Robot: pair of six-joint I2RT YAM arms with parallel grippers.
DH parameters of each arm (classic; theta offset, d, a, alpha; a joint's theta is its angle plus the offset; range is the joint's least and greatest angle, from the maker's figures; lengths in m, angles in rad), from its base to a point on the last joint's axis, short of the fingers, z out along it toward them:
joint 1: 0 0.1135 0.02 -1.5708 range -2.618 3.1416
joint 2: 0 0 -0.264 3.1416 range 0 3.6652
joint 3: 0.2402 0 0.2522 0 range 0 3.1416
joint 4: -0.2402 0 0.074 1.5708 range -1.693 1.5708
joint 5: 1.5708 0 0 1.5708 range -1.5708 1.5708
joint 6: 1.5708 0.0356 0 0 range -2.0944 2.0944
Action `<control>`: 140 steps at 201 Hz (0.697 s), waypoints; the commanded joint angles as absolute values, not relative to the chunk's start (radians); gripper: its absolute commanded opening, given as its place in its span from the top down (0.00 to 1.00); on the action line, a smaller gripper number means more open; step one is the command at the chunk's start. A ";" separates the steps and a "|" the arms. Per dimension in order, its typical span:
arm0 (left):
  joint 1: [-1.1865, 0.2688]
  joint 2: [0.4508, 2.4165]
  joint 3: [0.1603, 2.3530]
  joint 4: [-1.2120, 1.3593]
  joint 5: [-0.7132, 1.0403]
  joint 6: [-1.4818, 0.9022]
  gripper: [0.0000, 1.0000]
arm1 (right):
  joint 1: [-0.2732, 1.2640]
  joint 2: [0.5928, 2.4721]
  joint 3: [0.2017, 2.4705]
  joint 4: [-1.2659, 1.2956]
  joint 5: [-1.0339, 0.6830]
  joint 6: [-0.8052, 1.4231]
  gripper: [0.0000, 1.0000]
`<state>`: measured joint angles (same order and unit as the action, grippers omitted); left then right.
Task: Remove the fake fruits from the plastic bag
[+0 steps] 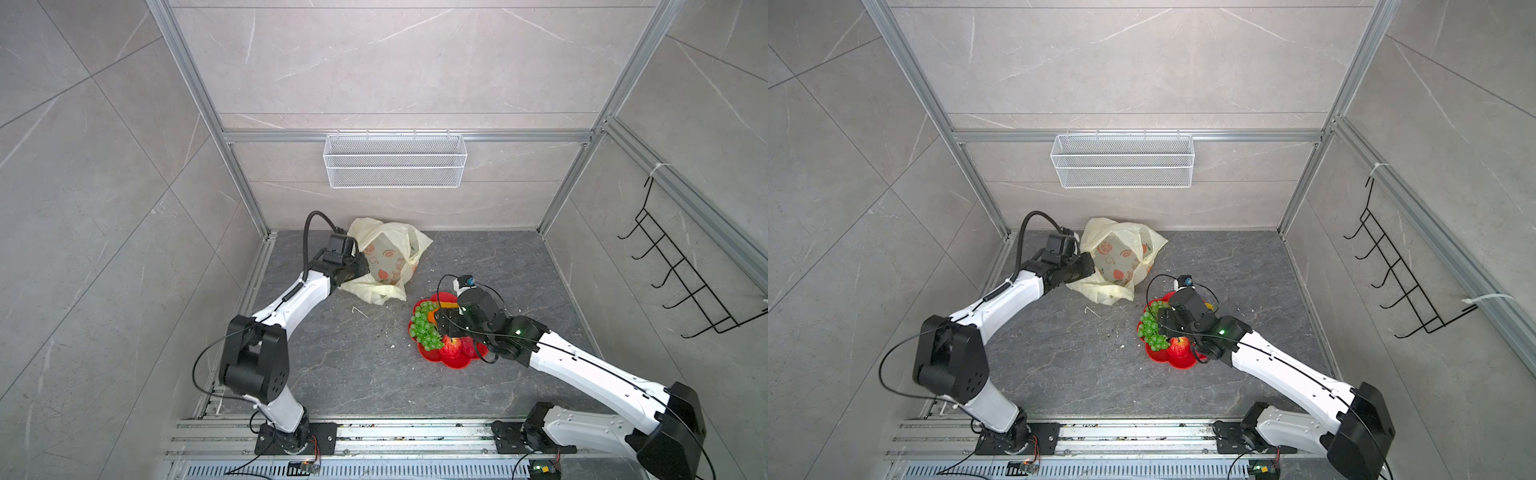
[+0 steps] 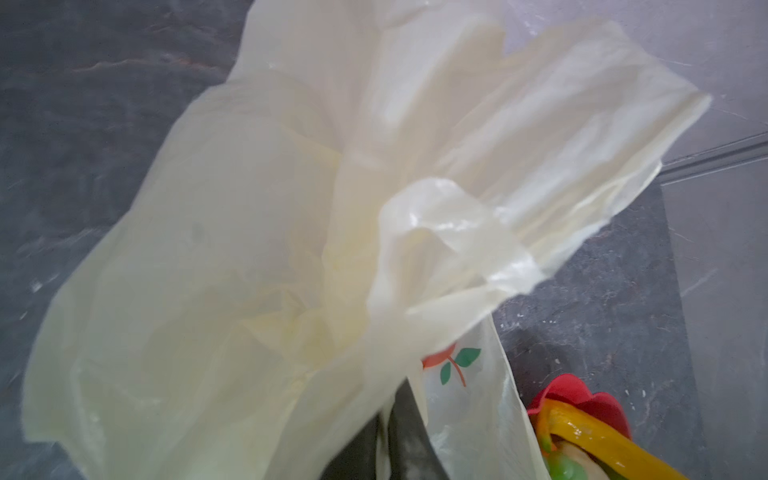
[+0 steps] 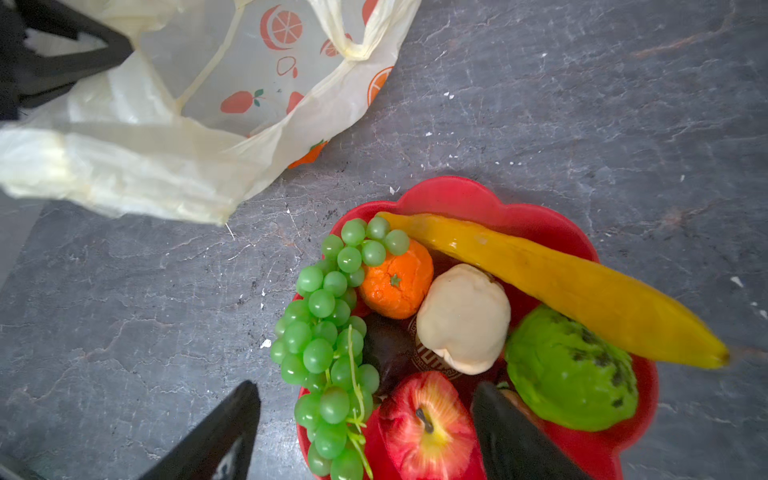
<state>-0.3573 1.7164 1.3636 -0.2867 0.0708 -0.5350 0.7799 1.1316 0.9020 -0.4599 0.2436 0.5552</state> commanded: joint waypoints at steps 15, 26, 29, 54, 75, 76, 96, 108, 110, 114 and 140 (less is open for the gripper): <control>-0.361 1.888 1.611 -0.342 0.194 -0.404 0.91 | 0.778 1.034 0.885 -0.520 0.308 0.538 0.17; -0.362 1.923 1.659 -0.352 0.213 -0.385 0.89 | 0.778 1.017 0.876 -0.529 0.330 0.549 0.17; -0.361 1.934 1.673 -0.357 0.220 -0.378 0.88 | 0.778 1.013 0.873 -0.530 0.334 0.550 0.17; -0.364 2.012 1.802 -0.459 0.217 -0.336 0.71 | 0.778 0.990 0.849 -0.531 0.358 0.573 0.17; -0.375 2.028 1.847 -0.520 0.186 -0.309 0.46 | 0.778 0.994 0.846 -0.534 0.368 0.583 0.17; -0.375 2.028 1.848 -0.522 0.184 -0.308 0.45 | 0.778 0.994 0.847 -0.534 0.368 0.583 0.17; -0.388 2.017 1.866 -0.559 0.151 -0.299 0.33 | 0.778 1.014 0.857 -0.535 0.376 0.588 0.17; -0.400 1.998 1.868 -0.579 0.114 -0.296 0.26 | 0.778 1.025 0.867 -0.545 0.389 0.596 0.17; -0.402 1.994 1.869 -0.581 0.106 -0.295 0.25 | 0.778 1.027 0.870 -0.547 0.391 0.597 0.17; -0.406 1.988 1.872 -0.593 0.091 -0.294 0.23 | 0.778 1.029 0.873 -0.550 0.395 0.599 0.17; -0.434 1.939 1.911 -0.700 -0.012 -0.308 0.12 | 0.774 1.022 0.879 -0.557 0.401 0.615 0.16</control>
